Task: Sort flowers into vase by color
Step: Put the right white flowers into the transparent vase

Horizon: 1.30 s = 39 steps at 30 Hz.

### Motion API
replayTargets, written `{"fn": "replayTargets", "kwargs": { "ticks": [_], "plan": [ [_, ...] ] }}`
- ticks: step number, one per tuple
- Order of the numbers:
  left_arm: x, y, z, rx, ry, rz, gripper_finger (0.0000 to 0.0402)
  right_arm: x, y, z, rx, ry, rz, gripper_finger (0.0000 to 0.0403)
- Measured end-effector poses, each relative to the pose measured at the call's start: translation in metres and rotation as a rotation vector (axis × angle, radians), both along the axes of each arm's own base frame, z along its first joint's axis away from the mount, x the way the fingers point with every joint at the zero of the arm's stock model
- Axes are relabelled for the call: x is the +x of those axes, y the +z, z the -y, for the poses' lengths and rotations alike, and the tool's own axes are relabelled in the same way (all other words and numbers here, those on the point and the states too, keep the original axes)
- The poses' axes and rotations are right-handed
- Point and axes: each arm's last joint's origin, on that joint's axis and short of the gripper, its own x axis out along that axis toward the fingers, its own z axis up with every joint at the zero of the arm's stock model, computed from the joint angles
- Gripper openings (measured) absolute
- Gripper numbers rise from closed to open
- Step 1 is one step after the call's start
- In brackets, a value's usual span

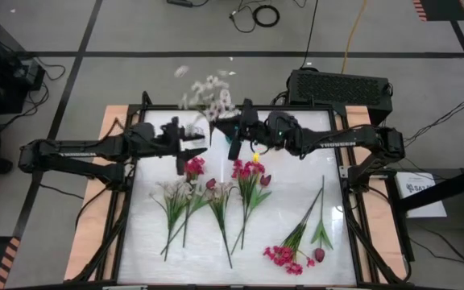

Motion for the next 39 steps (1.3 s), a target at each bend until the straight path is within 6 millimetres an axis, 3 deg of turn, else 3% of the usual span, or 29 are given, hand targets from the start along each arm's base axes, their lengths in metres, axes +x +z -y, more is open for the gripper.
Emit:
{"fn": "replayTargets", "kwargs": {
  "ticks": [5,11,15,18,24,39],
  "plan": [
    [-0.023,0.028,0.0,0.028,0.12,0.171,0.0287,0.002,0.01,0.013,0.067,0.034,-0.046,0.0003],
    [-0.034,0.06,-0.004,0.037,0.193,0.22,0.0306,0.005,0.011,0.011,0.094,0.048,-0.101,0.0003],
    [-0.02,0.06,-0.008,0.012,0.169,0.113,0.0307,0.005,0.013,0.009,0.101,0.055,-0.096,0.0003],
    [-0.004,0.048,-0.012,0.001,0.163,0.038,0.0306,0.005,0.012,0.007,0.109,0.061,-0.102,0.0003],
    [0.013,0.045,-0.015,-0.005,0.089,0.071,0.0306,0.006,0.007,0.001,0.119,0.075,-0.154,0.0004],
    [0.012,0.053,-0.021,-0.001,0.051,0.15,0.0305,0.007,0.004,-0.006,0.115,0.092,-0.188,0.0004]
  ]
}}
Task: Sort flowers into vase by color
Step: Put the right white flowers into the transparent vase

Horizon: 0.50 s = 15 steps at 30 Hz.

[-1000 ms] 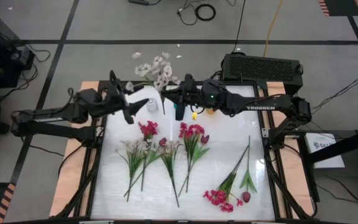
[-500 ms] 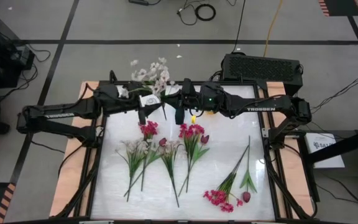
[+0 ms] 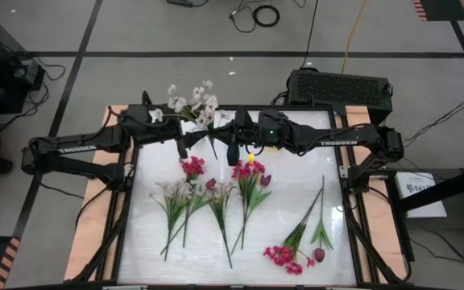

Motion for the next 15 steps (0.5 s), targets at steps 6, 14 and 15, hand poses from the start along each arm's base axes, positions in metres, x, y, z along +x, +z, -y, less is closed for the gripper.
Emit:
{"fn": "replayTargets", "kwargs": {
  "ticks": [6,14,15],
  "plan": [
    [0.0039,-0.0018,0.0006,0.001,-0.062,-0.001,0.0264,0.0018,-0.0029,0.0019,0.0,-0.008,-0.007,0.0004],
    [0.0057,-0.0035,-0.002,0.032,-0.062,-0.014,0.0142,0.0035,-0.0061,0.0039,-0.002,-0.039,-0.017,0.0008],
    [0.0048,-0.0031,-0.0033,0.033,-0.062,-0.013,0.0123,0.0035,-0.0061,0.0039,-0.001,-0.04,-0.017,0.0012]
  ]
}}
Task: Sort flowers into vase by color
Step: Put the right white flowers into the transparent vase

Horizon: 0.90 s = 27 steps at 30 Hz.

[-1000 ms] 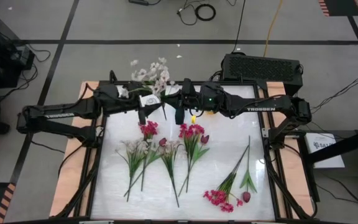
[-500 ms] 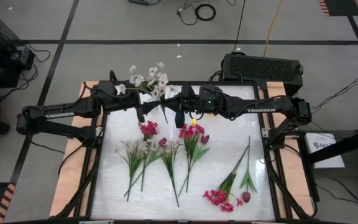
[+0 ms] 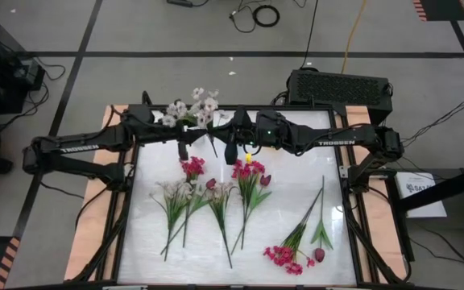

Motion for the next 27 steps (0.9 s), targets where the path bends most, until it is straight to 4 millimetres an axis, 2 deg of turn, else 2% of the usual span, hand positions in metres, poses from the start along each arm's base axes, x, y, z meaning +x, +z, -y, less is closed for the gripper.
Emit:
{"fn": "replayTargets", "kwargs": {
  "ticks": [6,12,18,20,23,27],
  "plan": [
    [-0.008,0.003,-0.011,-0.001,-0.032,0.012,0.0016,0.0,0.0,0.0,-0.001,-0.003,0.003,0.0067],
    [-0.021,0.006,-0.025,-0.024,-0.035,0.018,0.0024,-0.005,0.003,0.001,-0.022,-0.033,-0.019,0.0146],
    [-0.053,0.012,-0.047,-0.048,0.075,0.015,0.0008,-0.03,0.005,-0.001,-0.065,-0.137,-0.237,0.0208],
    [-0.062,0.011,-0.053,-0.06,0.121,0.009,0.0007,-0.035,0.001,-0.004,-0.049,-0.133,-0.296,0.0221],
    [-0.071,0.006,-0.061,-0.096,0.166,0.002,0.0014,-0.036,-0.016,-0.016,-0.025,-0.097,-0.348,0.0233],
    [-0.075,-0.003,-0.071,-0.166,0.204,-0.013,0.0015,-0.033,-0.033,-0.038,-0.021,-0.037,-0.302,0.0237]
  ]
}}
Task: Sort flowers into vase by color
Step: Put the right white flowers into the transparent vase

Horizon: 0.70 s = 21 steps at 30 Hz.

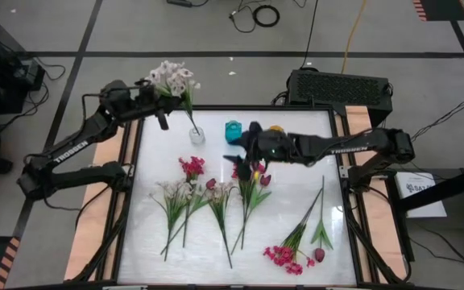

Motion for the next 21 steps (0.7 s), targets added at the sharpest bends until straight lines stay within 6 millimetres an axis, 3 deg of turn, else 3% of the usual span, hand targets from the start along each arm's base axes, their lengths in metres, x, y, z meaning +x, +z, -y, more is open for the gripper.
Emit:
{"fn": "replayTargets", "kwargs": {
  "ticks": [8,15,21],
  "plan": [
    [-0.009,-0.021,-0.017,-0.066,0.122,-0.033,0.0016,0.0,-0.004,-0.028,-0.04,0.092,0.017,0.0237],
    [-0.01,-0.047,-0.02,-0.09,0.175,-0.065,0.0016,0.0,0.0,-0.029,-0.066,0.103,0.009,0.0238],
    [-0.01,-0.055,-0.022,-0.072,0.219,-0.059,0.0017,0.0,0.0,-0.029,-0.064,0.099,0.009,0.0238]
  ]
}}
